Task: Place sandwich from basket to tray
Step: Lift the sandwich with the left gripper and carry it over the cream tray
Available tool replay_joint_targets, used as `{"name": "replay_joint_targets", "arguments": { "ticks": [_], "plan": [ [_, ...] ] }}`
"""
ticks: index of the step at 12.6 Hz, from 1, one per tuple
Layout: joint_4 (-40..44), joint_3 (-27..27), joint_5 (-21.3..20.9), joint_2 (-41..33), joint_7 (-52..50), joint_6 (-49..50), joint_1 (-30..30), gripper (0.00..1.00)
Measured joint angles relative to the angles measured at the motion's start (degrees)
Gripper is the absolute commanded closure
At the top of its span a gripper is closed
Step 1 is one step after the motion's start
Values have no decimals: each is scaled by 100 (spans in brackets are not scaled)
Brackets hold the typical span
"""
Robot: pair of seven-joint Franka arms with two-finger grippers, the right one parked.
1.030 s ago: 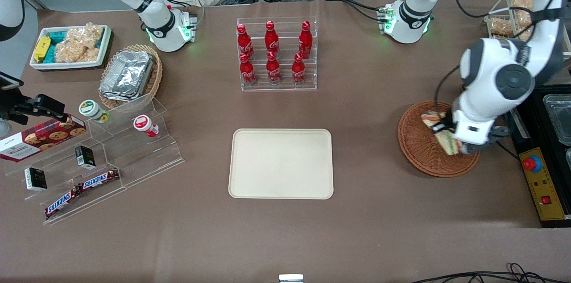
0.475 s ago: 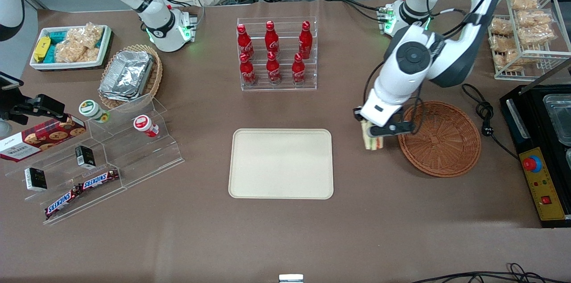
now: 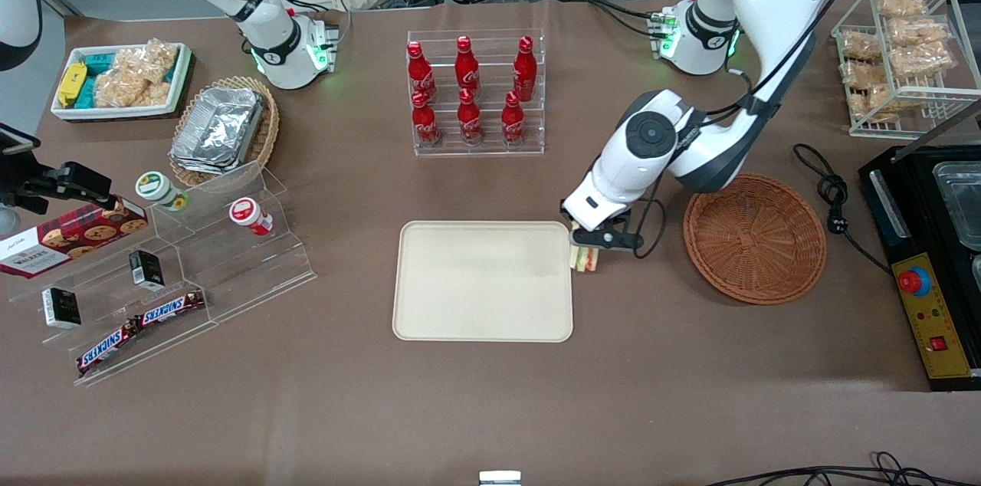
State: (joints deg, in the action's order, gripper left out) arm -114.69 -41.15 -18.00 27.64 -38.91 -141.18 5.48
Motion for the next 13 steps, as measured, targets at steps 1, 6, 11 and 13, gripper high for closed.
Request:
{"name": "replay_joint_targets", "arguments": {
  "ticks": [1,6,11,13],
  "plan": [
    [118,0,-109,141,-16,-2,-90,88],
    [717,16,-1254,971,-481,-1,-201,68],
    [1260,7,-1972,1650,-1282,-4,-294,68],
    [1336,7,-2004,1699,-1320,-3,-313,69]
  ]
}}
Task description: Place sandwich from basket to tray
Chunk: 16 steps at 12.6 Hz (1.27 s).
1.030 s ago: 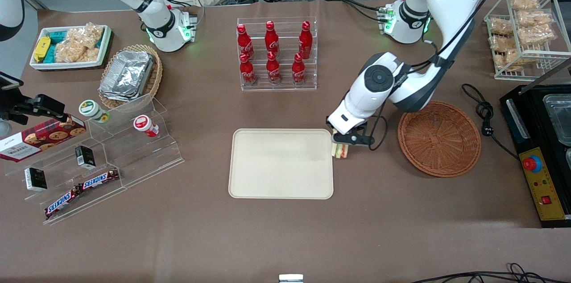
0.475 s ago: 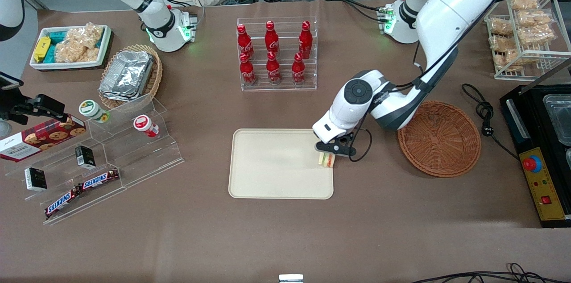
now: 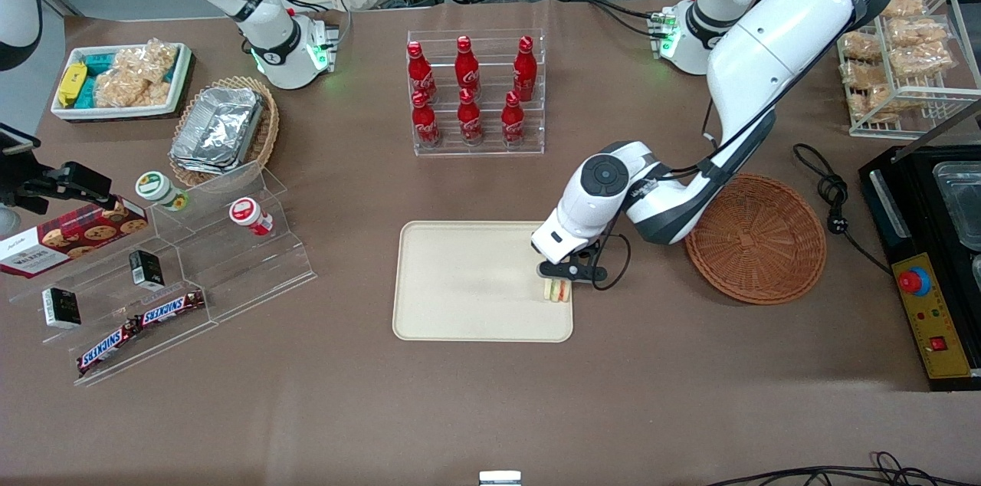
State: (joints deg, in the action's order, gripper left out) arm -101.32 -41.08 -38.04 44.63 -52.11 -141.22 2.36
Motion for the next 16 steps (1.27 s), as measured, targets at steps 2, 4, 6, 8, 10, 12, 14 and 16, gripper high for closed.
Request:
{"name": "replay_joint_targets", "arguments": {
  "ticks": [2,4,6,8,10,12,14,16],
  "plan": [
    [32,0,-3,19,-13,0,-1,54],
    [99,0,-6,74,-14,0,-2,6],
    [169,1,-6,125,-58,0,-2,1],
    [284,-3,-6,87,-286,3,6,1],
    [455,-16,51,-193,-443,186,62,1],
    [542,-76,521,-747,-421,615,295,1],
    [559,-262,1311,-1370,90,1253,709,1],
    [633,-415,2146,-1934,887,2184,1108,1]
  ]
}}
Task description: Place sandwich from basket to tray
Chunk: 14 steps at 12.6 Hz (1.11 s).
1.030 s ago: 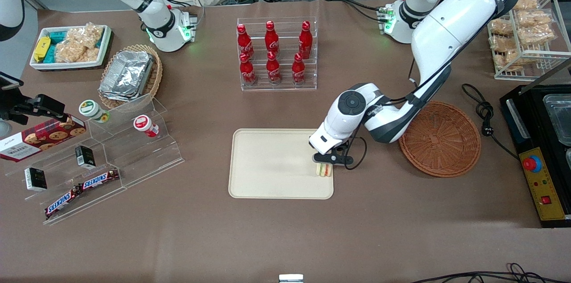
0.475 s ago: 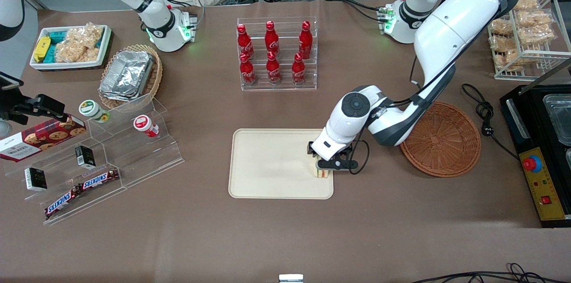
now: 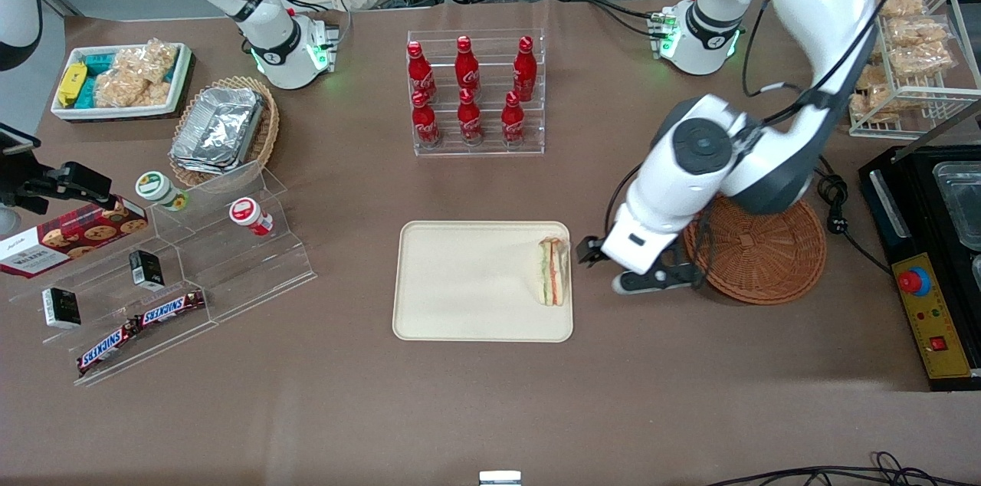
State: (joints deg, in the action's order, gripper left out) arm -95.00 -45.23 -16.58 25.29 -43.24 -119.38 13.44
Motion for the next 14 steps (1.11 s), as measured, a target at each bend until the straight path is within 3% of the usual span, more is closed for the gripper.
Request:
{"name": "replay_joint_targets", "arguments": {
  "ticks": [2,5,7,10,12,14],
  "plan": [
    [361,169,666,-501,791,1281,138,1],
    [1076,1296,1482,-1215,2204,3011,47,1],
    [1116,2228,1618,-1738,2705,3425,-217,1],
    [697,3901,1839,-2545,3476,3707,-1238,1],
    [175,4428,1842,-3108,3720,3719,-1553,1],
    [51,4492,1840,-3253,3732,3688,-1687,0]
  ]
}}
